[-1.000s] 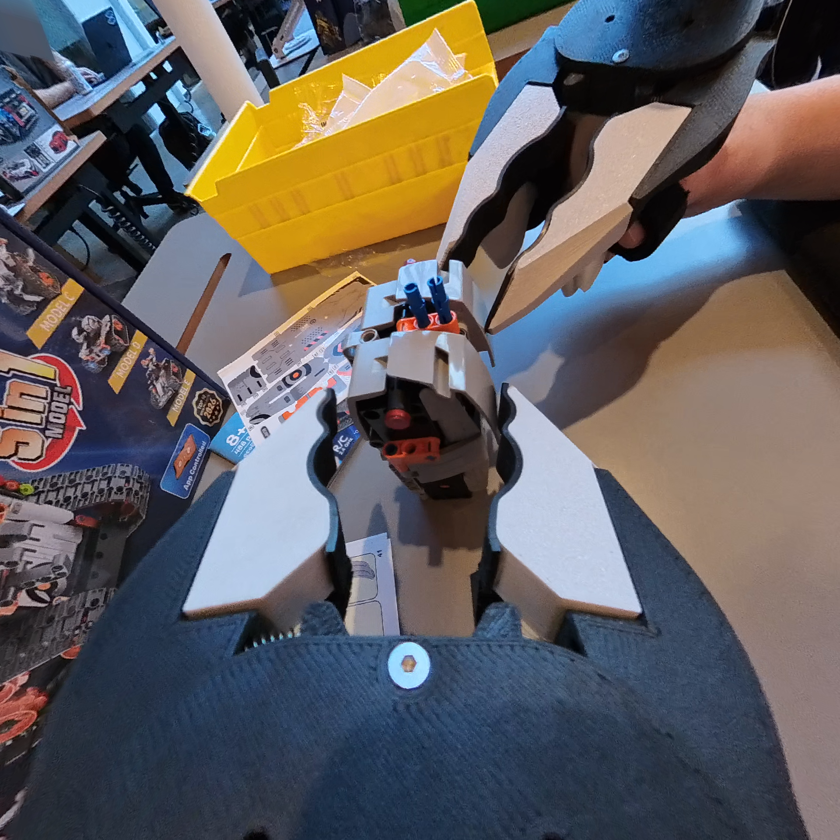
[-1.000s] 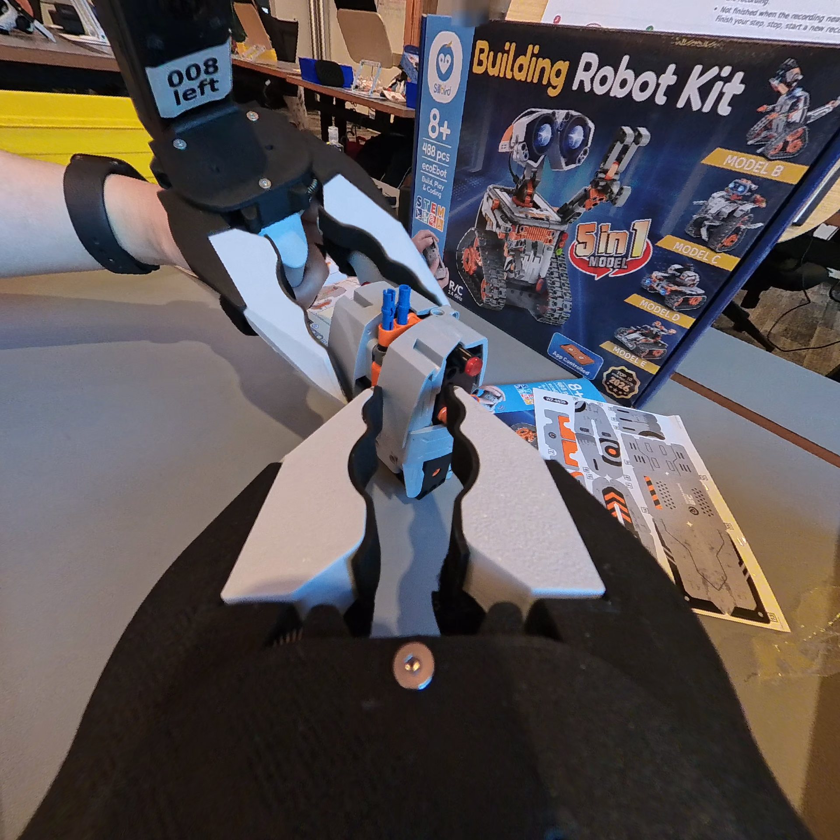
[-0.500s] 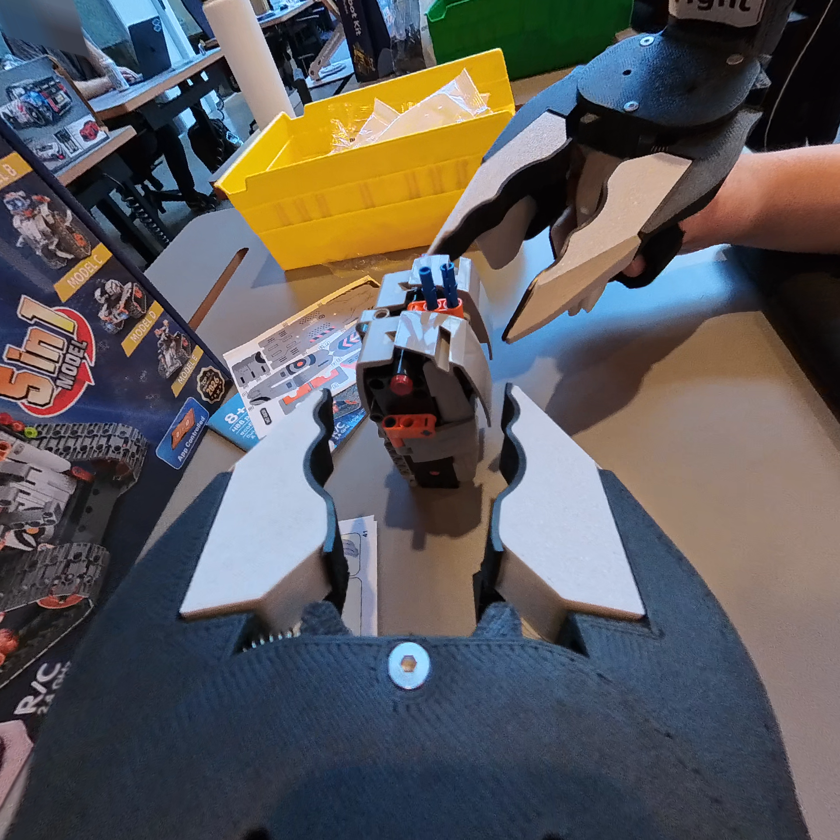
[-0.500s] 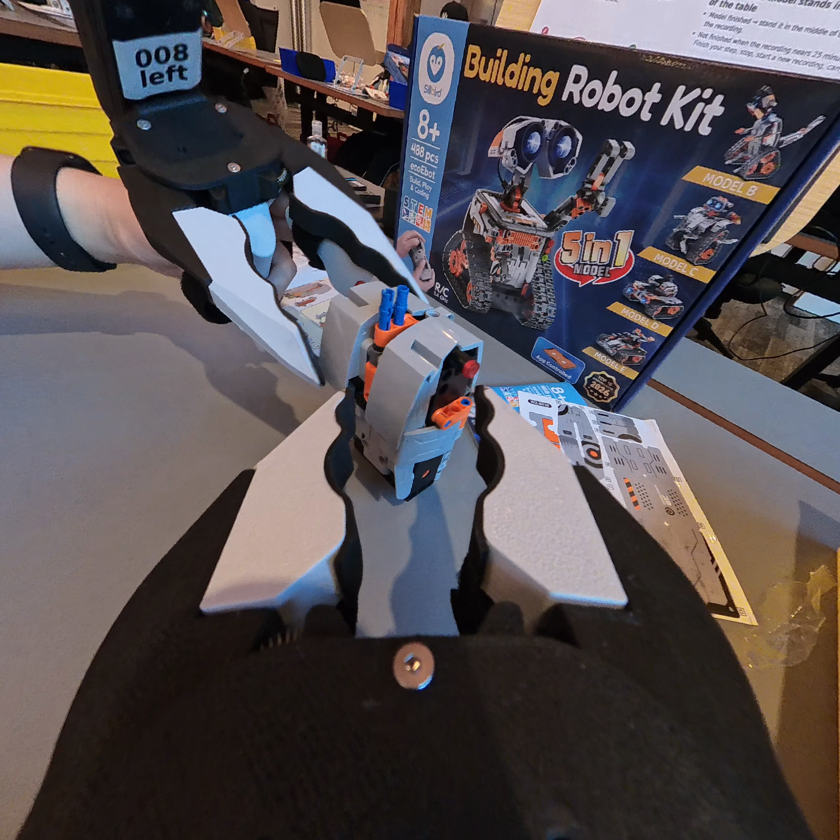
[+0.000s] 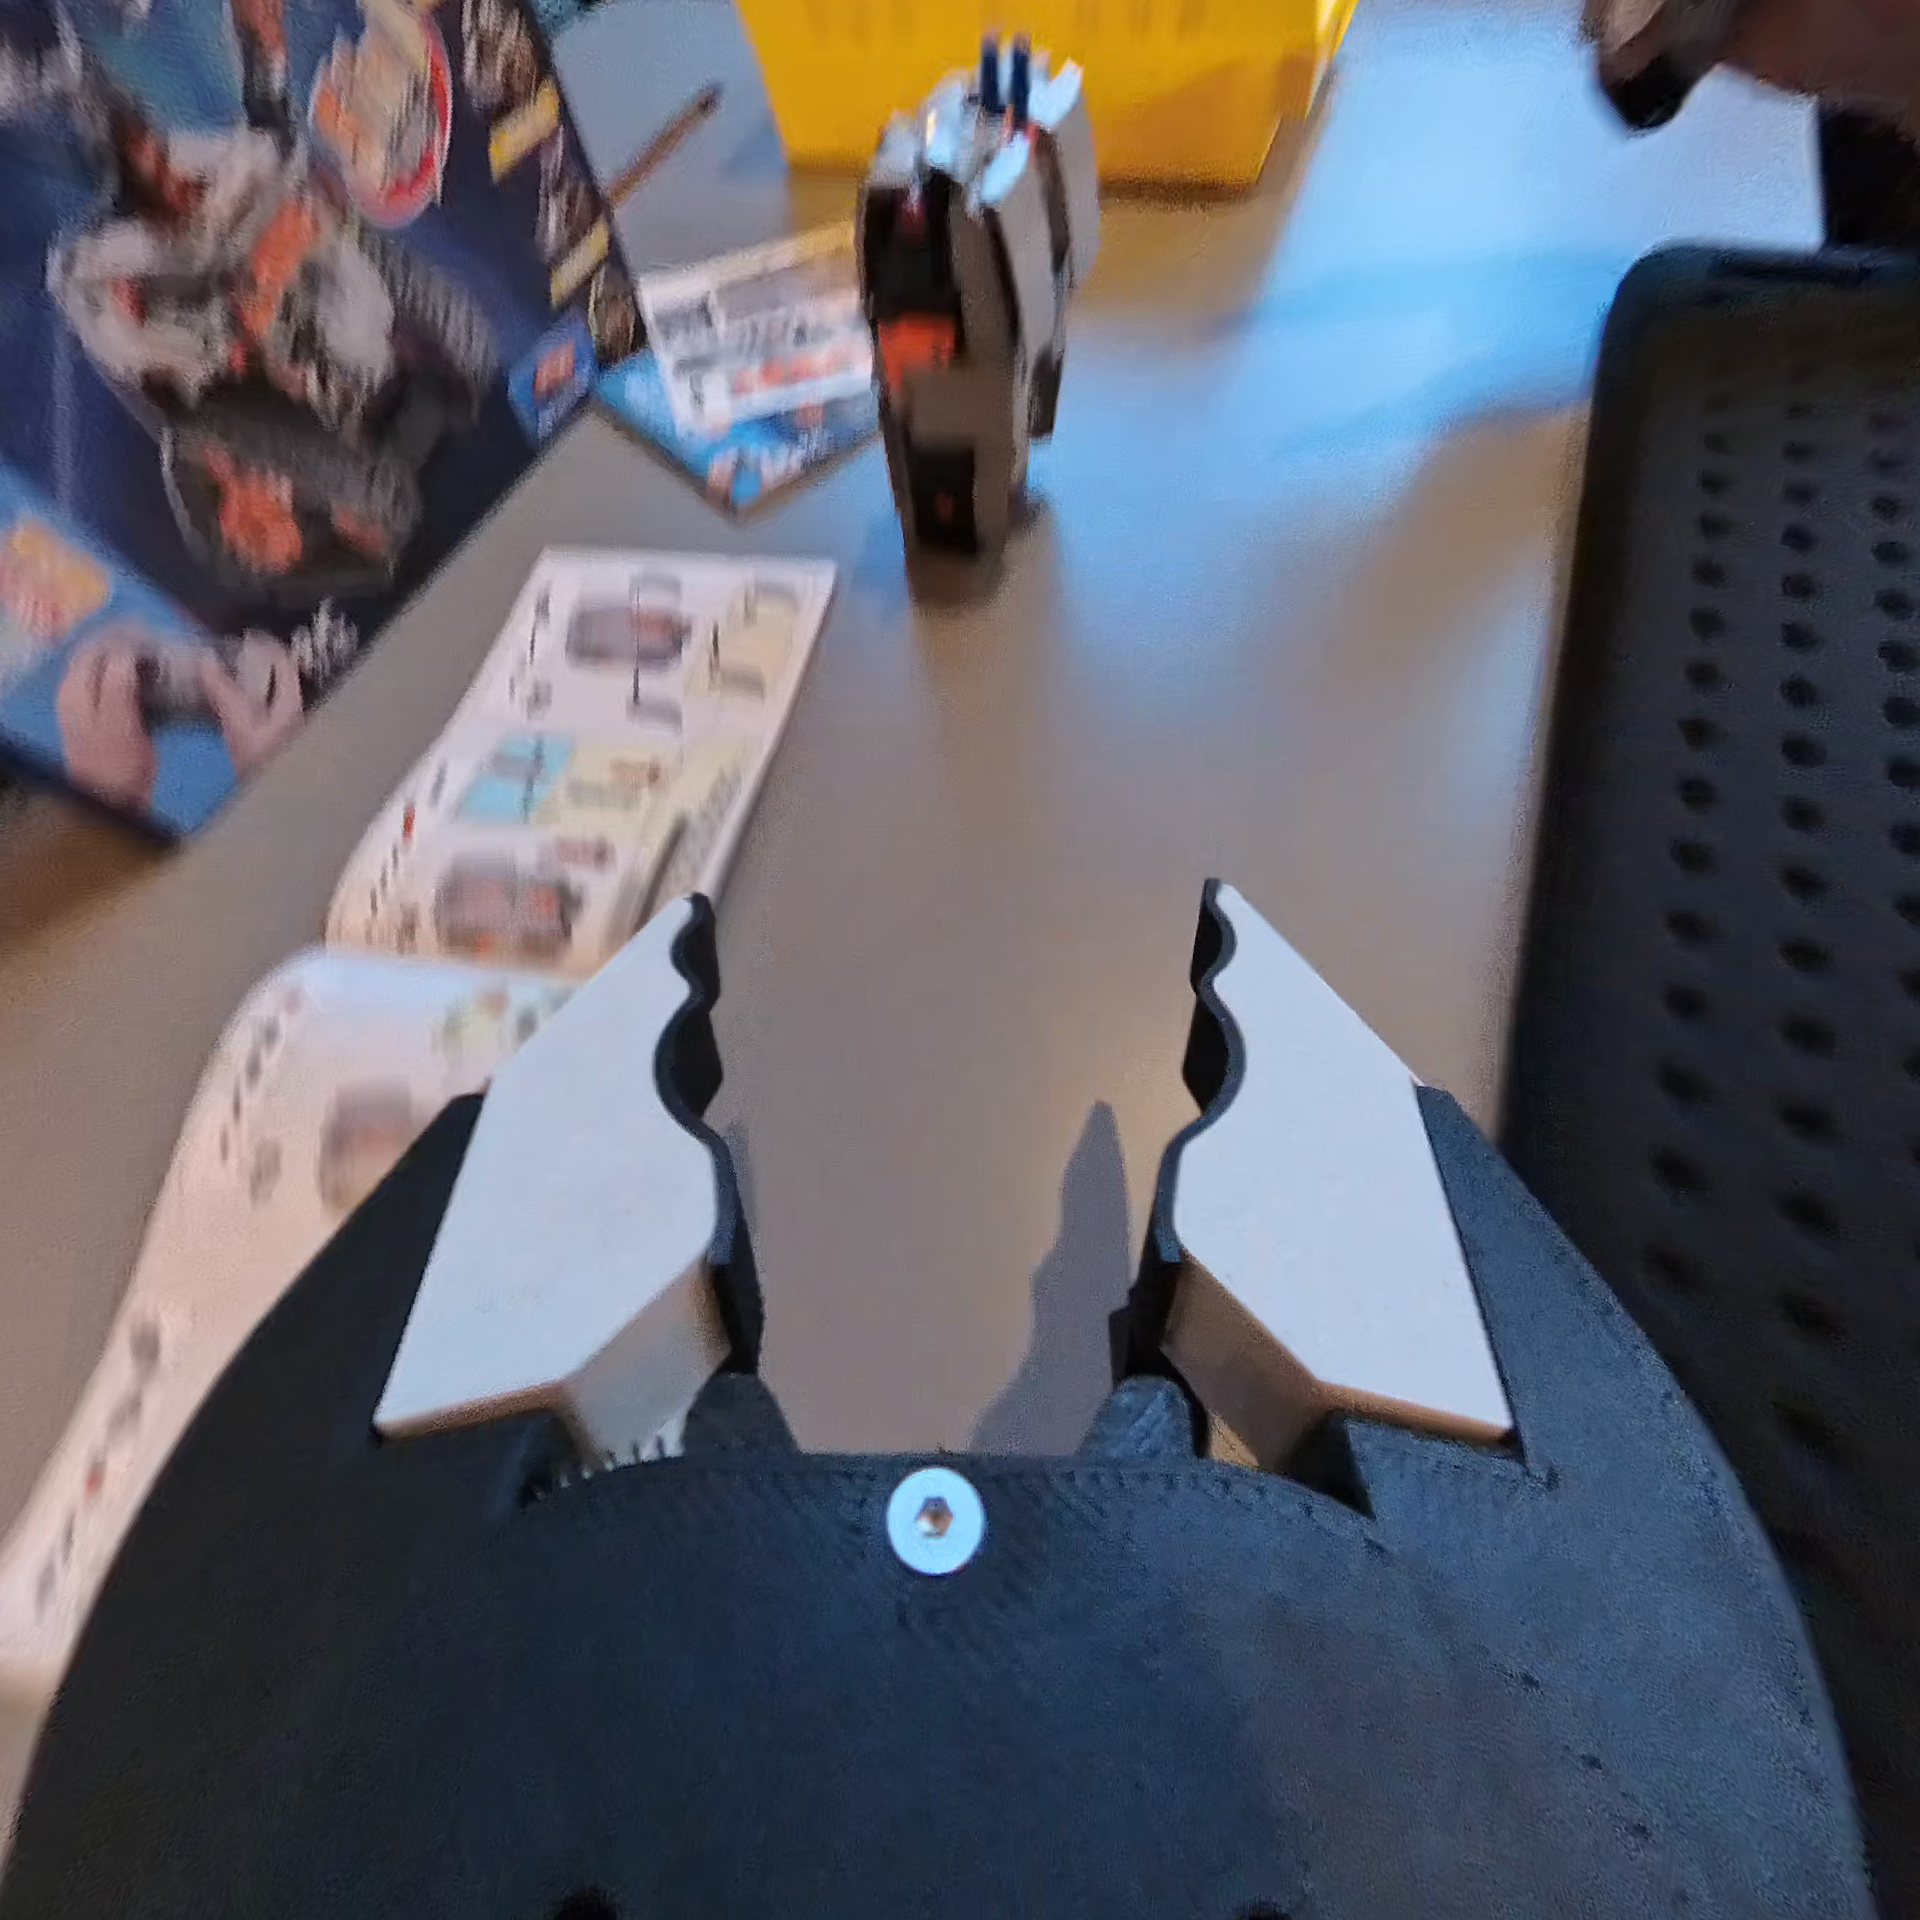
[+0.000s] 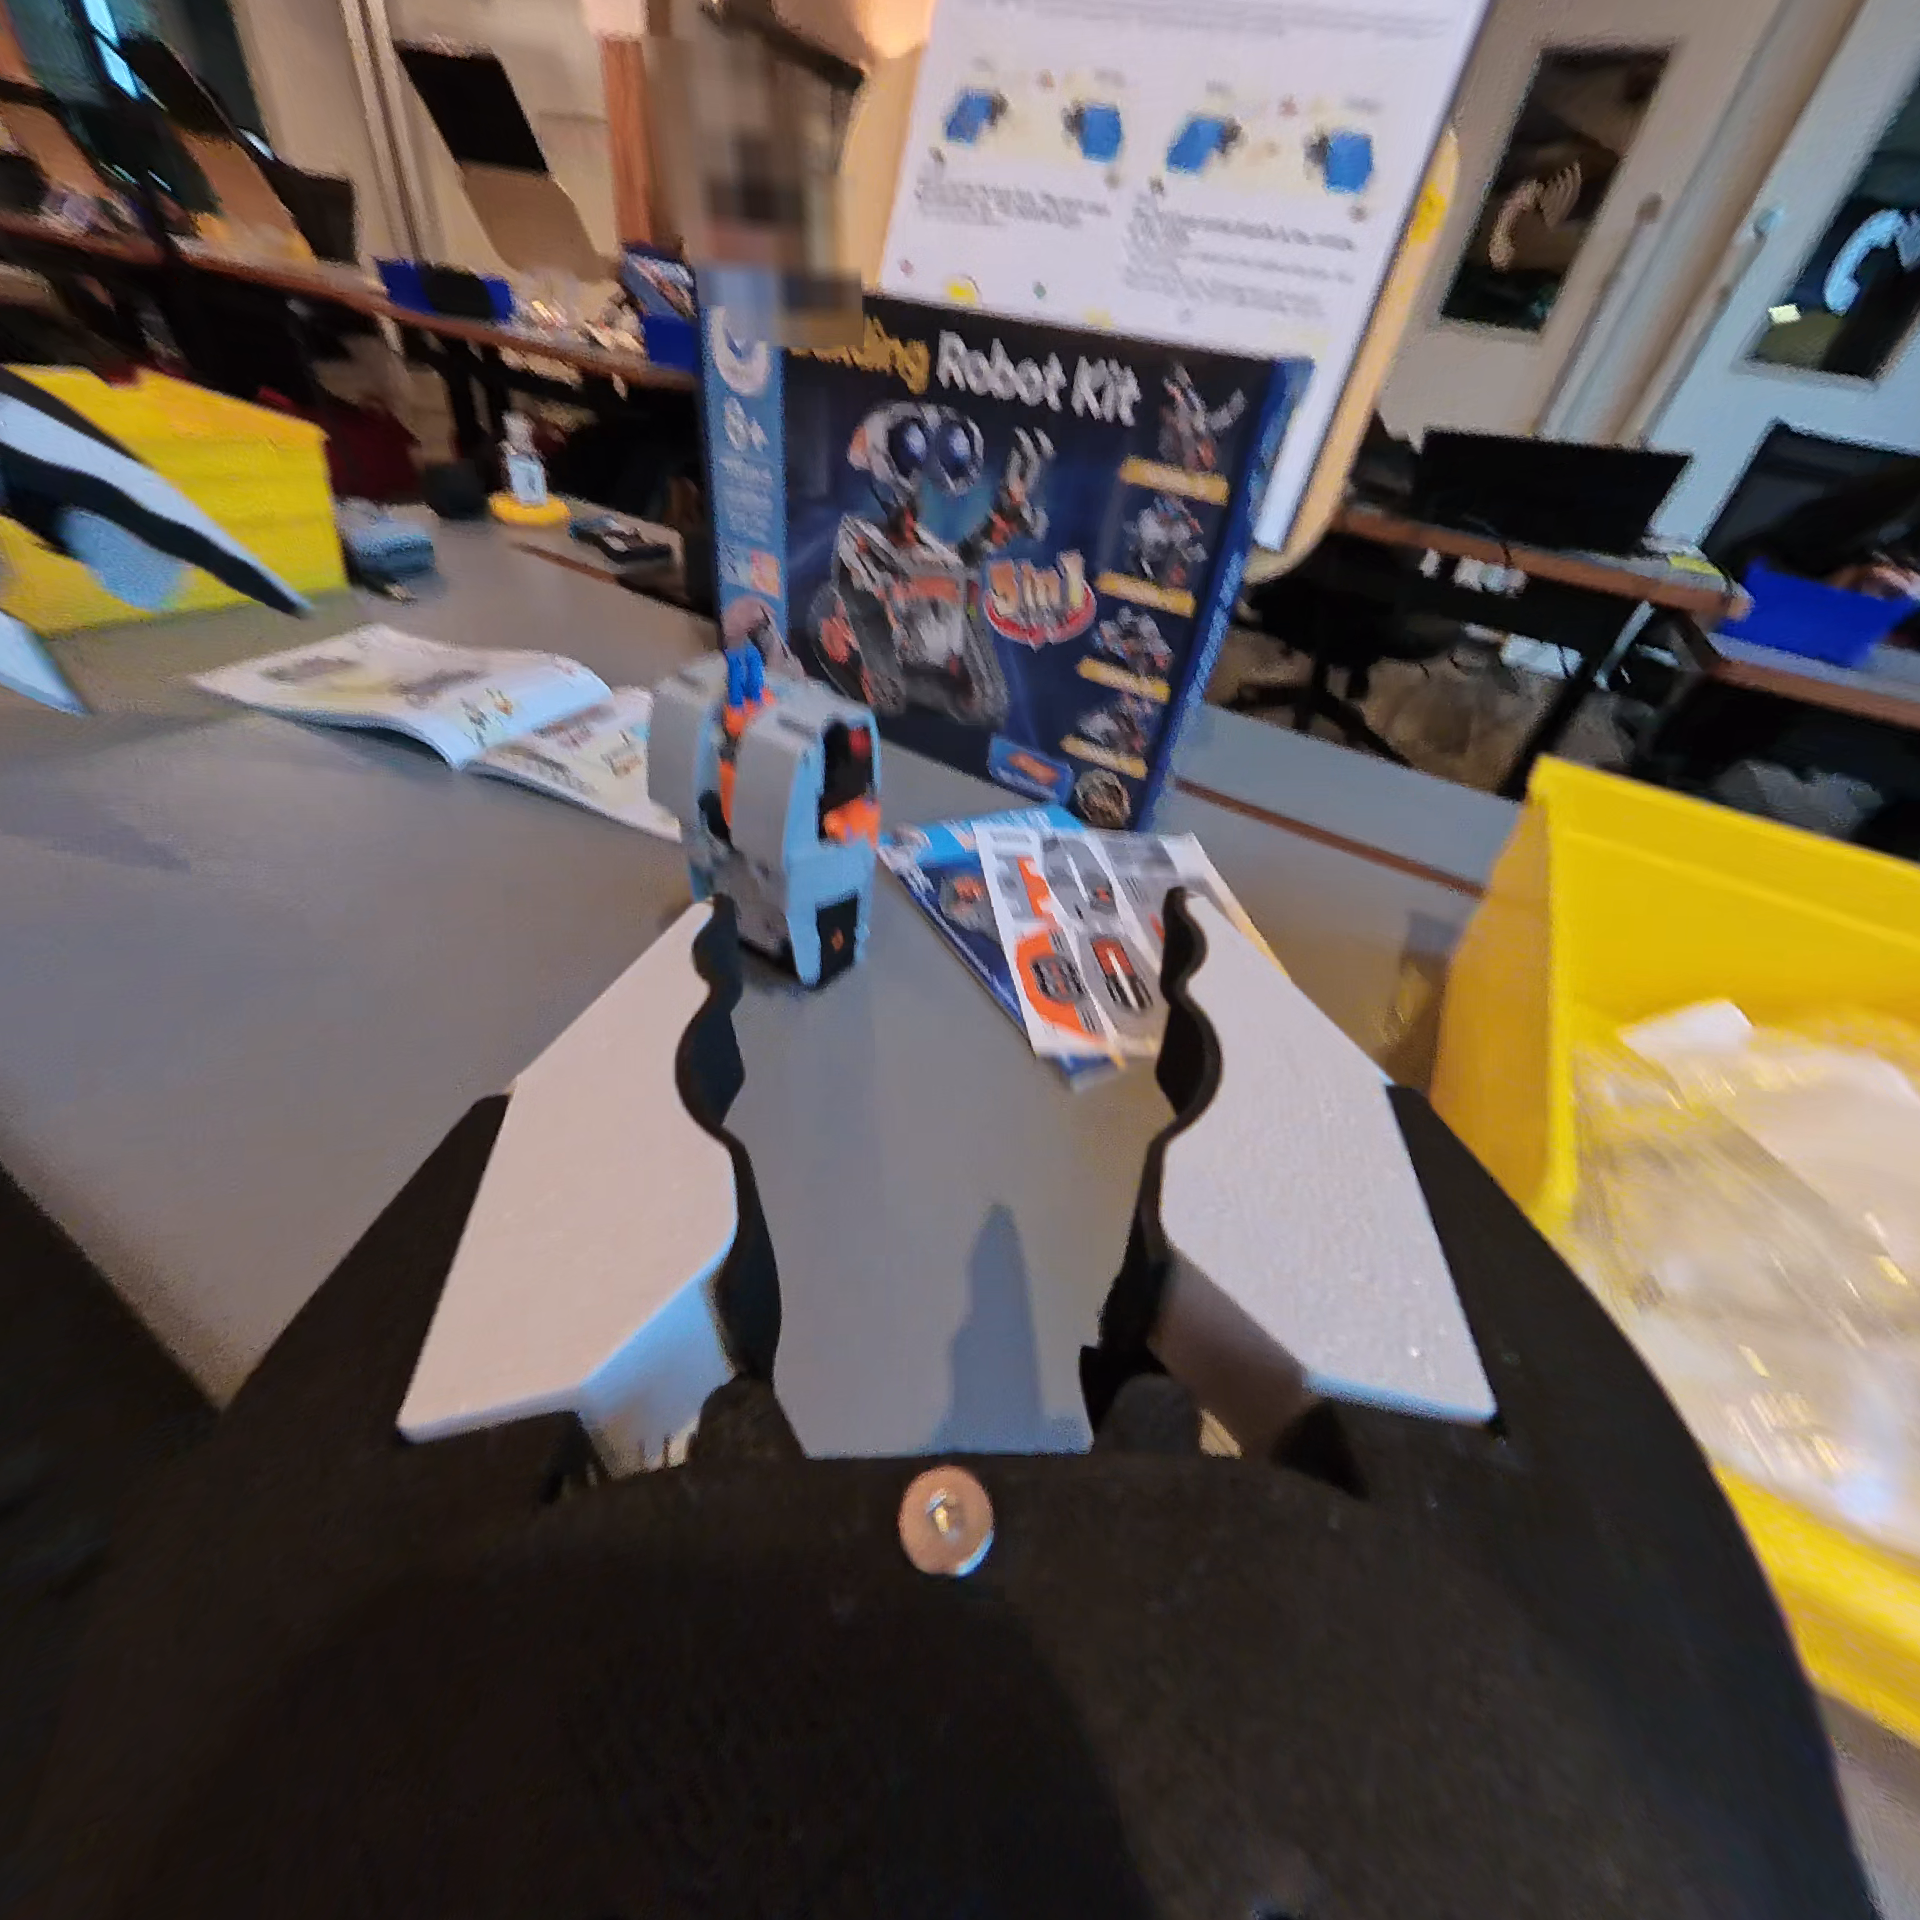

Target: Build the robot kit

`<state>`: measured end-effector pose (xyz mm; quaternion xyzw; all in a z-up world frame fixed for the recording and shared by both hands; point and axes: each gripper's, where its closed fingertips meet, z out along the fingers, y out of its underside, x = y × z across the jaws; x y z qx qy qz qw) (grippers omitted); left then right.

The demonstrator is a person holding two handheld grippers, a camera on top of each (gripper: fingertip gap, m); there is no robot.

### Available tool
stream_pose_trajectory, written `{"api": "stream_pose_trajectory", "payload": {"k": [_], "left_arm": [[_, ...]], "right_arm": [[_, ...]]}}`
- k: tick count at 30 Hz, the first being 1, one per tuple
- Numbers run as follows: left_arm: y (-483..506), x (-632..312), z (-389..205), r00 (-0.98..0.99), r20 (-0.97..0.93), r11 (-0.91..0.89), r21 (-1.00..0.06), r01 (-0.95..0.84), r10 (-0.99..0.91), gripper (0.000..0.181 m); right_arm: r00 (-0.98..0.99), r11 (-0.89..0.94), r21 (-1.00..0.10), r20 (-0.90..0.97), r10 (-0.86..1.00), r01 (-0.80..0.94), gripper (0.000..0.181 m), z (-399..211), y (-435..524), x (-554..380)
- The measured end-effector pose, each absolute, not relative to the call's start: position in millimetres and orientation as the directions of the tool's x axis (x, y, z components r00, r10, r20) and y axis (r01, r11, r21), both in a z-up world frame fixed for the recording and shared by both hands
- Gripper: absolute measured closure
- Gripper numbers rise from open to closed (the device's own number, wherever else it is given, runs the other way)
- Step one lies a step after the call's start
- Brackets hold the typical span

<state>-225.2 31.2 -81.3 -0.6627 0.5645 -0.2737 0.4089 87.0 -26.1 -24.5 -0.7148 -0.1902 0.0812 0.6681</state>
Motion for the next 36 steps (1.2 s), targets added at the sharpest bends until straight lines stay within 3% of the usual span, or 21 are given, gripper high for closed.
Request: {"api": "stream_pose_trajectory", "payload": {"k": [6, 10, 13, 15, 18, 20, 22, 26, 31, 36], "left_arm": [[1, -304, -96, 0.492, -0.023, -0.264, -0.821, -0.506, -0.87, 0.09], [6, -343, -101, 0.693, -0.118, -0.371, -0.775, -0.512, -0.711, 0.089], [17, -353, -89, 0.782, -0.203, -0.401, -0.767, -0.501, -0.589, 0.069], [21, -341, -78, 0.829, -0.158, -0.406, -0.814, -0.417, -0.536, 0.057], [17, -303, -81, 0.848, 0.031, -0.471, -0.842, -0.263, -0.529, 0.045], [10, -277, -97, 0.825, 0.126, -0.521, -0.825, -0.221, -0.551, 0.044], [13, -274, -119, 0.847, 0.075, -0.541, -0.798, -0.265, -0.527, 0.04], [36, -300, -147, 0.899, -0.084, -0.591, -0.726, -0.351, -0.43, 0.028], [50, -318, -165, 0.919, -0.092, -0.681, -0.644, -0.348, -0.384, 0.023], [62, -322, -170, 0.929, -0.074, -0.703, -0.632, -0.325, -0.363, 0.024]], "right_arm": [[0.925, -0.164, -0.952, 0.195, 0.328, 0.259, 0.102, -70, -64, 99], [0.91, -0.283, -0.902, 0.22, 0.351, 0.327, 0.106, -91, -64, 67], [0.88, -0.328, -0.862, 0.24, 0.411, 0.388, 0.107, -83, -54, 15], [0.849, -0.296, -0.855, 0.265, 0.457, 0.426, 0.105, -68, -44, -30], [0.811, -0.28, -0.856, 0.237, 0.534, 0.435, 0.091, -60, -27, -100], [0.812, -0.339, -0.838, 0.192, 0.551, 0.428, 0.072, -75, -10, -134], [0.814, -0.407, -0.785, 0.201, 0.545, 0.467, 0.058, -99, 5, -151], [0.841, -0.484, -0.746, 0.186, 0.508, 0.458, 0.057, -131, 35, -167], [0.876, -0.574, -0.716, 0.108, 0.47, 0.396, 0.053, -158, 61, -181], [0.912, -0.598, -0.73, 0.084, 0.402, 0.331, 0.045, -163, 84, -185]]}}
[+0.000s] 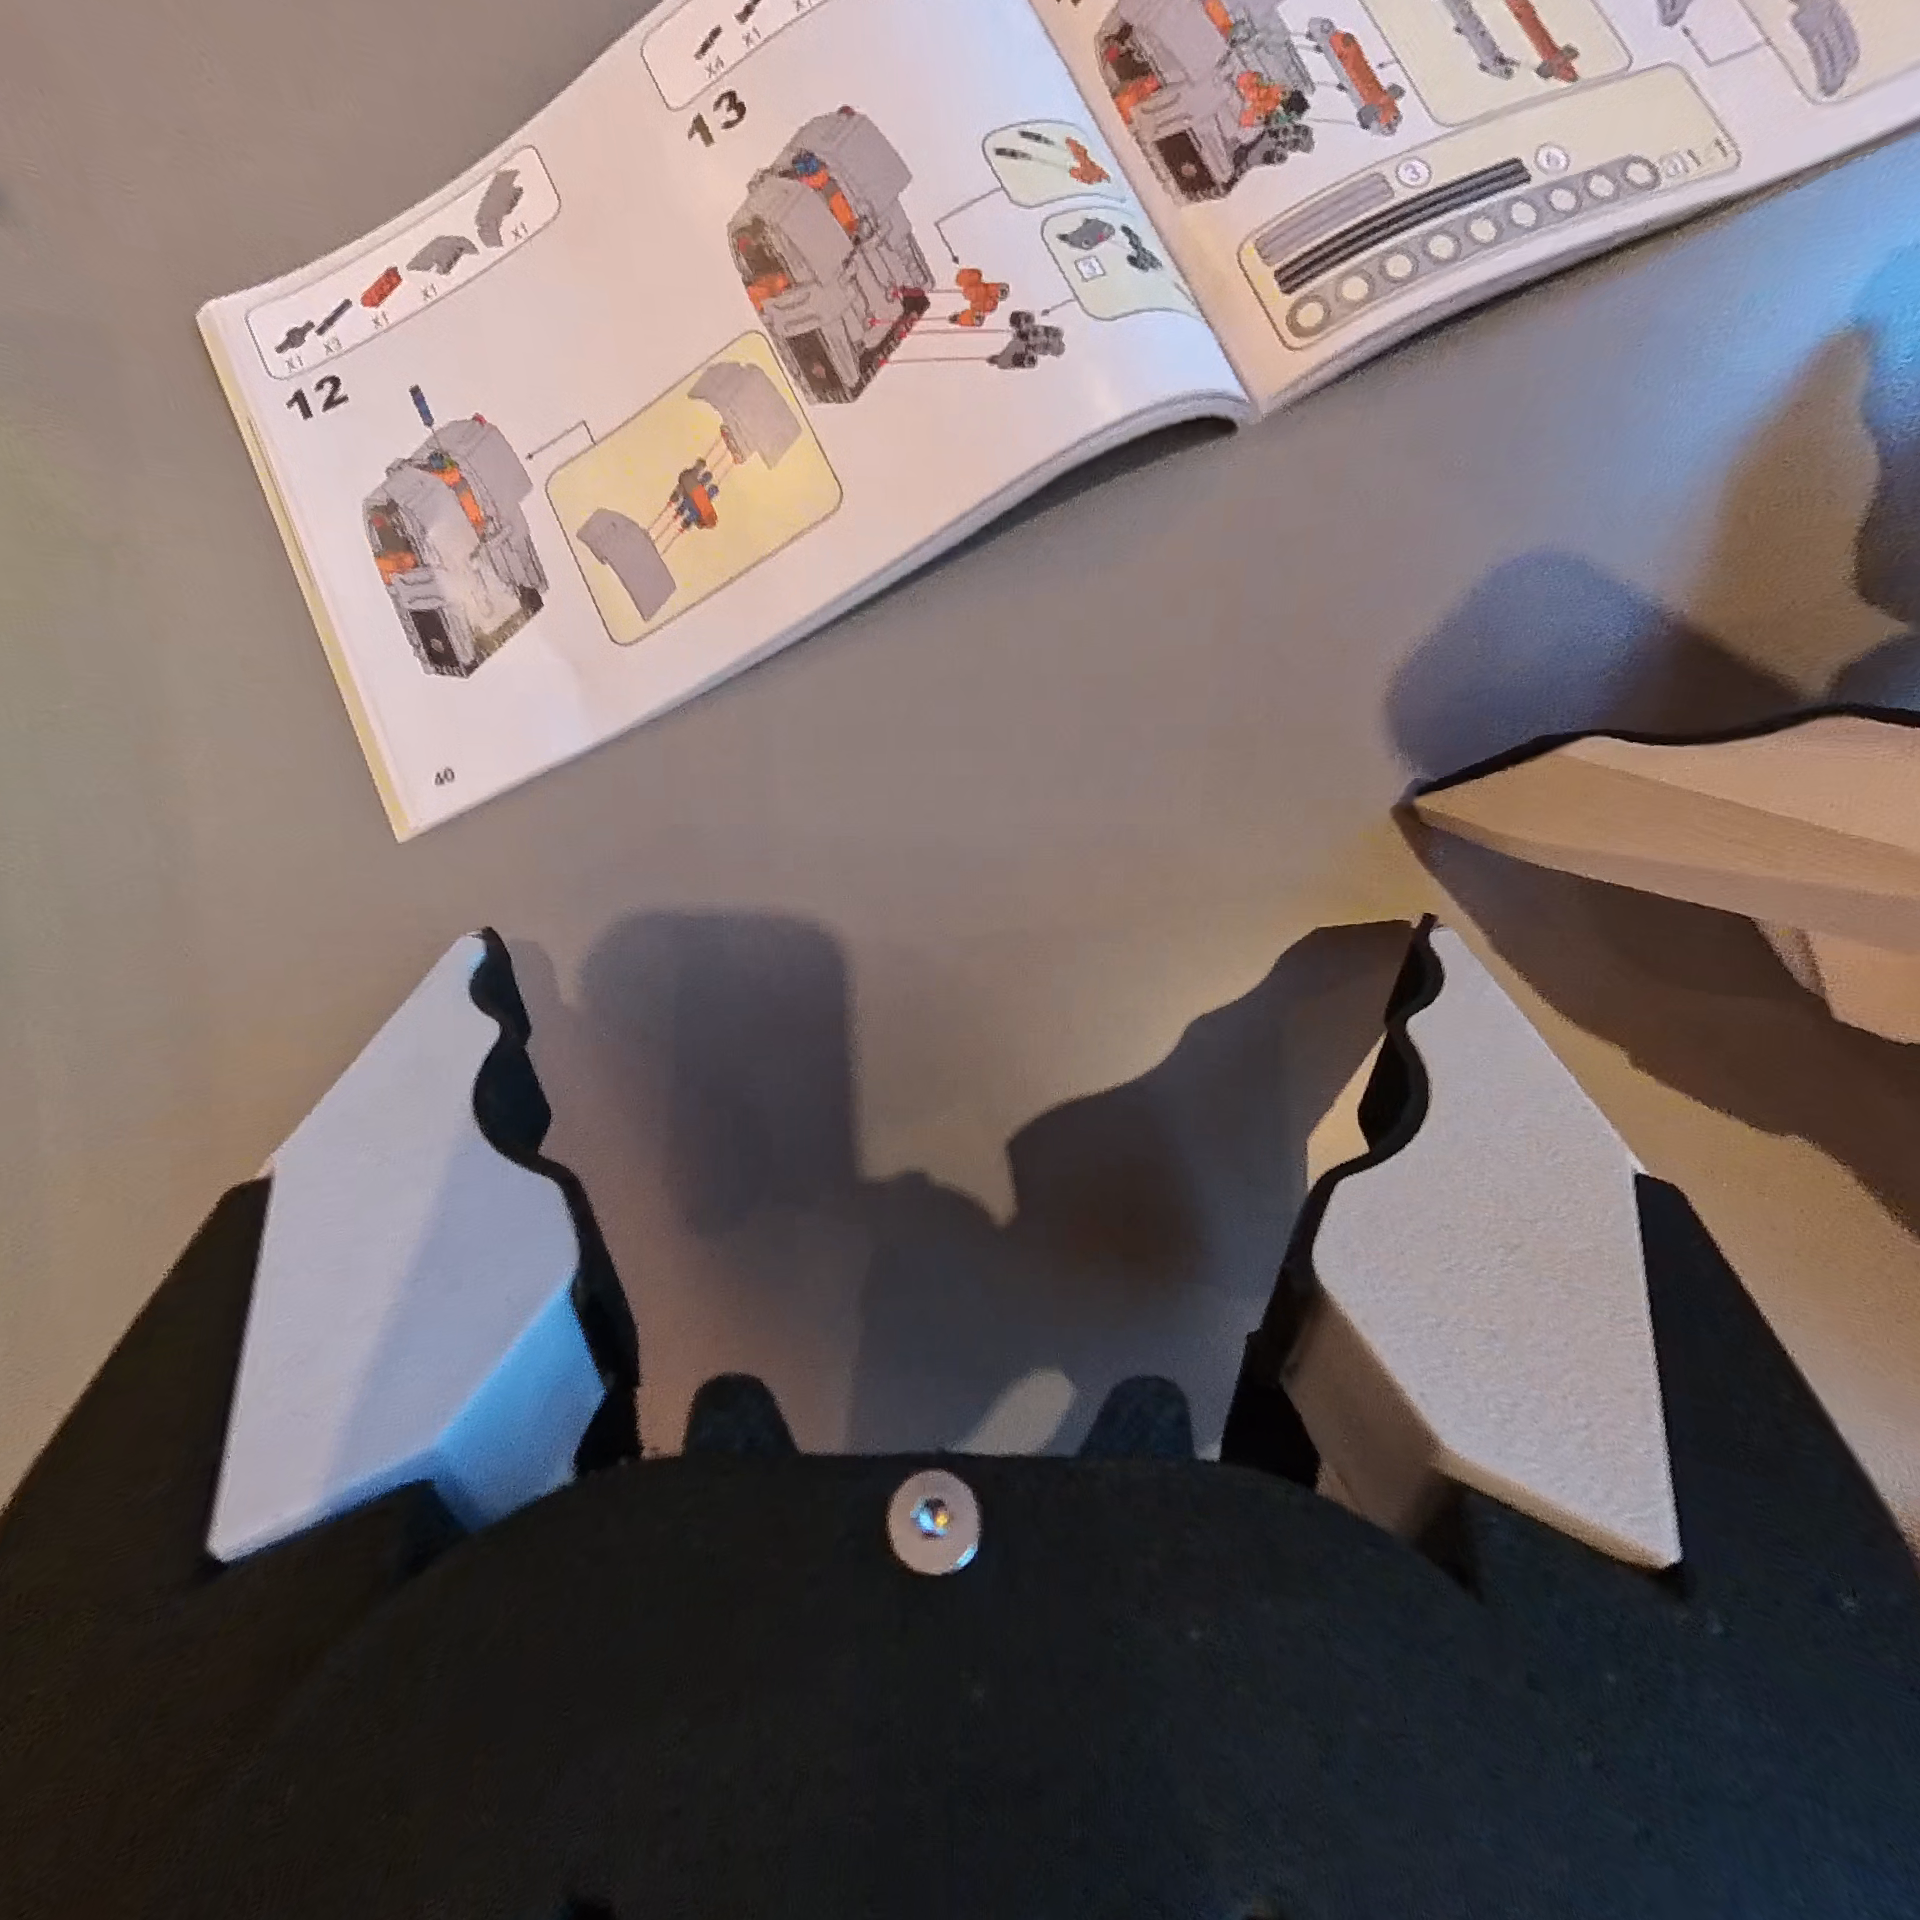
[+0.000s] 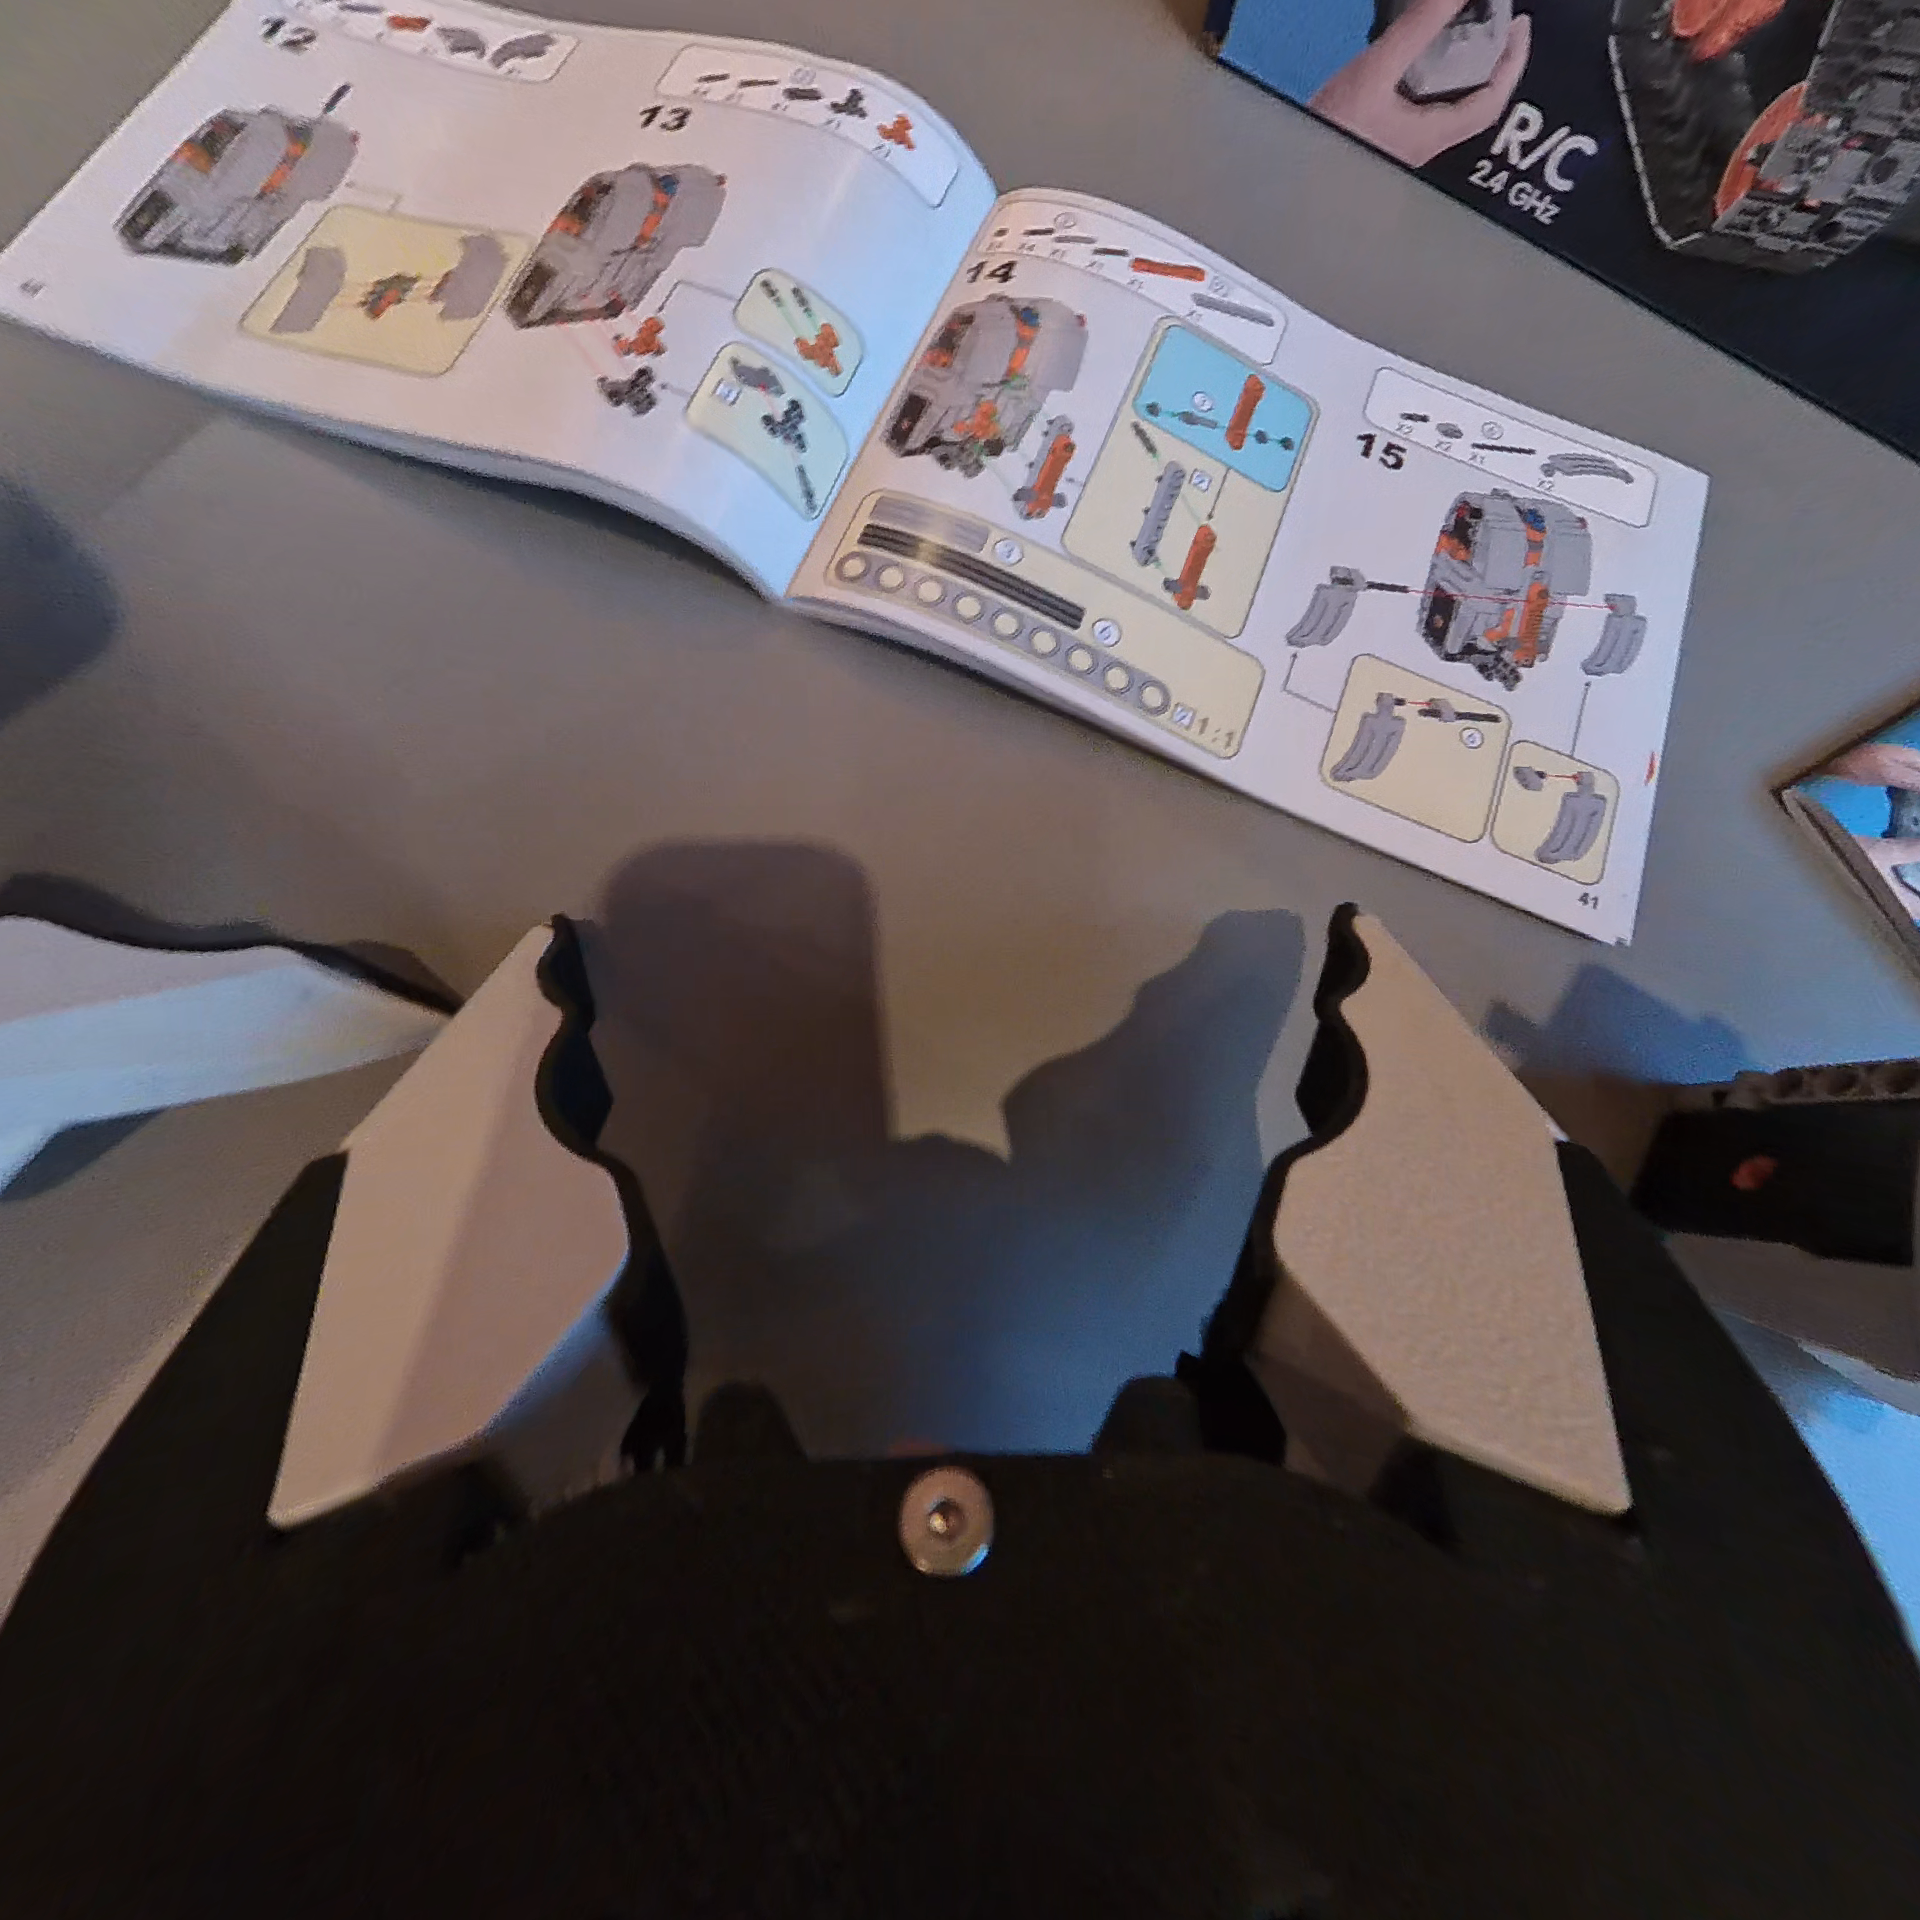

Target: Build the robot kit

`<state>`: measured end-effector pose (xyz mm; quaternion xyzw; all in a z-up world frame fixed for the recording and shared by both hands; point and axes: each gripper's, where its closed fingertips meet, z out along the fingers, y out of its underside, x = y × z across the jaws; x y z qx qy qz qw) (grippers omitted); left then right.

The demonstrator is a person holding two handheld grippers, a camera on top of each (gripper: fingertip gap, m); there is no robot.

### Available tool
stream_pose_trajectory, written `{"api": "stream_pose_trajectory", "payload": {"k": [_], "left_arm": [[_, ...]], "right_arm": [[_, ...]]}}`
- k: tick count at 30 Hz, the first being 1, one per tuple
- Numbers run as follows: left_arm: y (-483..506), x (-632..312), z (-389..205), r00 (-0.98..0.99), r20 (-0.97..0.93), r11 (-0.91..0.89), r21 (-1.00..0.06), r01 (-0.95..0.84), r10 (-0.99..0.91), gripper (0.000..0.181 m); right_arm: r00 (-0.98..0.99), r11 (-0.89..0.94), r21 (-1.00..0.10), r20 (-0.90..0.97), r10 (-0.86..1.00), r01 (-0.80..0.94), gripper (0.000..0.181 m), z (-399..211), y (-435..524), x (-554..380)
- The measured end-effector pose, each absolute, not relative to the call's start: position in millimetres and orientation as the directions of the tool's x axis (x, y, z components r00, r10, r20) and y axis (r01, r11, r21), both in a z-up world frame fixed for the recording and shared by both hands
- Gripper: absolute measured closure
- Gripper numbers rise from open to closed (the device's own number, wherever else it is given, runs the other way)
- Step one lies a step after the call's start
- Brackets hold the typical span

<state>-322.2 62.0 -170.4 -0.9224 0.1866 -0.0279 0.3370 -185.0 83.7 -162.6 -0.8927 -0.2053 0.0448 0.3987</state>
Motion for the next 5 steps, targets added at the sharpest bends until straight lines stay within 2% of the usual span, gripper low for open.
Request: {"api": "stream_pose_trajectory", "payload": {"k": [5], "left_arm": [[77, -318, -177, 0.936, -0.019, -0.716, -0.639, -0.283, -0.352, 0.024]], "right_arm": [[0.955, -0.624, -0.748, 0.041, 0.295, 0.225, 0.033, -164, 102, -176]]}}
